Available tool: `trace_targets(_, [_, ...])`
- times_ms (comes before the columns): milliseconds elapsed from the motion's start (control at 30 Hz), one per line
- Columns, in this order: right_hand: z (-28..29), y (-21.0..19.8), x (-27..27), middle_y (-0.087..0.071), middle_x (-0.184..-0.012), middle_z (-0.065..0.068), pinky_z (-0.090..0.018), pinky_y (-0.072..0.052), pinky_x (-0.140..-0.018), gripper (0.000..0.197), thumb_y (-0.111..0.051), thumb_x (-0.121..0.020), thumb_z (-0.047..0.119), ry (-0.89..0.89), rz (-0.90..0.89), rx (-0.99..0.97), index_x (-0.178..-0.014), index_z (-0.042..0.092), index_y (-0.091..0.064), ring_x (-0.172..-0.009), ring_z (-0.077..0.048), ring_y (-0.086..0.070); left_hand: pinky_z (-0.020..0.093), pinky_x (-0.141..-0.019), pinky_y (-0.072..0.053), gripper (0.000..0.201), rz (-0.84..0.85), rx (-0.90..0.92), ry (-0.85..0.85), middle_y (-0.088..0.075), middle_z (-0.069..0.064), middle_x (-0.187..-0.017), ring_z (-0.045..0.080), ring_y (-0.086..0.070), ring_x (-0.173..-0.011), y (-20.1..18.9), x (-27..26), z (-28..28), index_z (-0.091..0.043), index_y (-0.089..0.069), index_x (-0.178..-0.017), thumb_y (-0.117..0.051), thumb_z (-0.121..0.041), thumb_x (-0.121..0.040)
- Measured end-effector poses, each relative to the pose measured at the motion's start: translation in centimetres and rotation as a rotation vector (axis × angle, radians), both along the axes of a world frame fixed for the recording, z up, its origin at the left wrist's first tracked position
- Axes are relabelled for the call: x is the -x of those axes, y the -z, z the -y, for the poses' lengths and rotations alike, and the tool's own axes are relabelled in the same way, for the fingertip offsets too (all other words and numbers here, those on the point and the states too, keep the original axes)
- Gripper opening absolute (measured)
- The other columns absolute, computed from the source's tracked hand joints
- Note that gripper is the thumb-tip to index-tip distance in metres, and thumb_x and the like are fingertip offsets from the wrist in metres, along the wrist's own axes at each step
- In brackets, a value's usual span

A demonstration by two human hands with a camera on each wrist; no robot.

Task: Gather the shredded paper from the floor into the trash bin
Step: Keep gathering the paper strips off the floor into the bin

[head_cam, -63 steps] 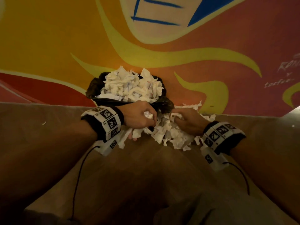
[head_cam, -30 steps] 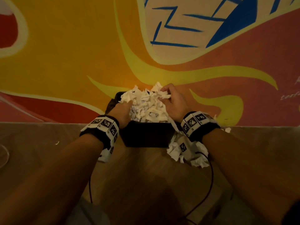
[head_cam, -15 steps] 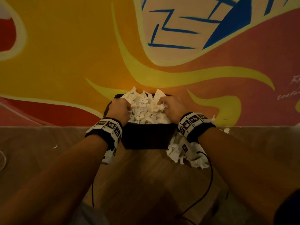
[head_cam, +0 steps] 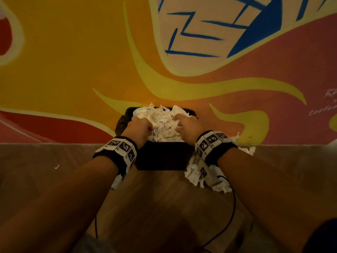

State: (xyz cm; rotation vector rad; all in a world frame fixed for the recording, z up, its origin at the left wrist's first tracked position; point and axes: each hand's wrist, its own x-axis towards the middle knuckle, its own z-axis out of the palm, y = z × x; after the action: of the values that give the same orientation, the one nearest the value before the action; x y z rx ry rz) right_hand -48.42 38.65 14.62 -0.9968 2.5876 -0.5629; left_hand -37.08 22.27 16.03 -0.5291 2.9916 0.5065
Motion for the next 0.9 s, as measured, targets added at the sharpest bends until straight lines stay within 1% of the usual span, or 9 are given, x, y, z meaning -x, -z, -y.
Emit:
trace_targets(100, [0.5, 0.1, 0.1, -0.058, -0.114, -0.010, -0.029, -0.045, -0.068, 0.017, -0.057, -0.092, 0.011, 0.053, -0.138, 0.067, -0.108, 0.016, -0.058, -0.088, -0.020, -0.059, 0.041, -0.089, -0.051, 0.017, -0.141, -0.022, -0.007, -0.068, 0.018, -0.105, 0.033, -0.062, -0.096, 0.2, 0.0, -0.1, -0.003, -0.074, -0.100, -0.059, -0.006, -0.093])
trace_targets(167, [0.7, 0.2, 0.1, -0.059, -0.108, -0.013, -0.033, -0.048, -0.074, 0.006, -0.063, -0.091, 0.013, 0.083, -0.231, 0.043, -0.096, 0.011, -0.066, -0.095, -0.027, -0.057, 0.040, -0.092, -0.051, 0.021, -0.198, -0.010, -0.004, -0.068, 0.019, -0.107, 0.032, -0.063, -0.099, 0.3, 0.0, -0.5, -0.004, -0.072, -0.109, -0.058, -0.004, -0.093])
trace_targets(300, [0.9, -0.1, -0.6, -0.065, -0.098, -0.014, -0.038, -0.055, -0.075, 0.018, -0.062, -0.092, 0.020, 0.093, -0.250, -0.036, -0.087, 0.007, -0.074, -0.088, -0.030, -0.060, 0.036, -0.076, -0.052, 0.032, -0.049, 0.073, -0.013, -0.062, 0.013, -0.091, 0.029, -0.058, -0.087, 0.9, 0.5, -1.1, -0.005, -0.067, -0.112, -0.045, 0.007, -0.092])
trace_targets(400, [1.0, 0.1, -1.2, -0.066, -0.095, -0.017, -0.034, -0.052, -0.070, 0.022, -0.057, -0.094, 0.018, 0.089, -0.179, -0.046, -0.086, 0.004, -0.071, -0.087, -0.033, -0.060, 0.036, -0.066, -0.042, 0.017, 0.064, 0.127, 0.017, -0.044, 0.011, -0.084, 0.033, -0.055, -0.087, 1.1, 1.1, -1.5, -0.006, -0.056, -0.087, -0.046, -0.015, -0.097])
trace_targets(500, [1.0, 0.2, -1.6, -0.054, -0.091, -0.013, -0.032, -0.044, -0.070, 0.026, -0.046, -0.098, 0.027, 0.009, -0.113, -0.141, -0.084, 0.008, -0.056, -0.093, -0.032, -0.054, 0.033, -0.066, -0.038, 0.042, 0.110, 0.118, 0.019, -0.045, 0.012, -0.080, 0.029, -0.052, -0.081, 1.6, 1.5, -1.9, -0.008, -0.043, -0.075, -0.035, -0.040, -0.101])
trace_targets(600, [1.0, 0.3, -1.6, -0.047, -0.073, -0.007, -0.030, -0.038, -0.062, 0.033, -0.041, -0.097, 0.031, -0.055, -0.090, -0.224, -0.073, 0.009, -0.049, -0.075, -0.028, -0.051, 0.034, -0.072, -0.043, 0.050, 0.191, 0.097, 0.011, -0.057, 0.016, -0.090, 0.030, -0.055, -0.086, 1.9, 1.7, -1.7, -0.008, -0.045, -0.072, -0.030, -0.047, -0.100])
trace_targets(667, [0.9, 0.6, -1.8, -0.042, -0.065, -0.004, -0.031, -0.036, -0.063, 0.037, -0.037, -0.097, 0.033, -0.077, -0.103, -0.278, -0.066, 0.013, -0.044, -0.063, -0.023, -0.046, 0.038, -0.083, -0.047, 0.055, 0.265, 0.071, 0.000, -0.061, 0.020, -0.107, 0.032, -0.057, -0.095, 2.0, 1.7, -1.4, -0.006, -0.050, -0.079, -0.026, -0.051, -0.100])
trace_targets(800, [0.6, 0.8, -1.9, -0.037, -0.067, 0.001, -0.035, -0.033, -0.073, 0.038, -0.027, -0.100, 0.034, -0.110, -0.056, -0.362, -0.064, 0.021, -0.033, -0.064, -0.019, -0.040, 0.047, -0.108, -0.035, 0.066, 0.425, 0.063, -0.009, -0.039, 0.019, -0.147, 0.036, -0.041, -0.131, 1.4, 1.4, -1.6, -0.011, -0.049, -0.134, -0.015, -0.054, -0.099])
trace_targets(900, [0.2, 0.6, -2.2, -0.049, -0.085, -0.005, -0.037, -0.043, -0.078, 0.033, -0.025, -0.101, 0.033, -0.114, -0.015, -0.331, -0.081, 0.015, -0.044, -0.080, -0.025, -0.050, 0.043, -0.108, -0.034, 0.059, 0.452, 0.027, 0.024, -0.041, 0.017, -0.147, 0.034, -0.038, -0.133, 0.8, 1.1, -2.0, -0.015, -0.044, -0.139, -0.014, -0.049, -0.102])
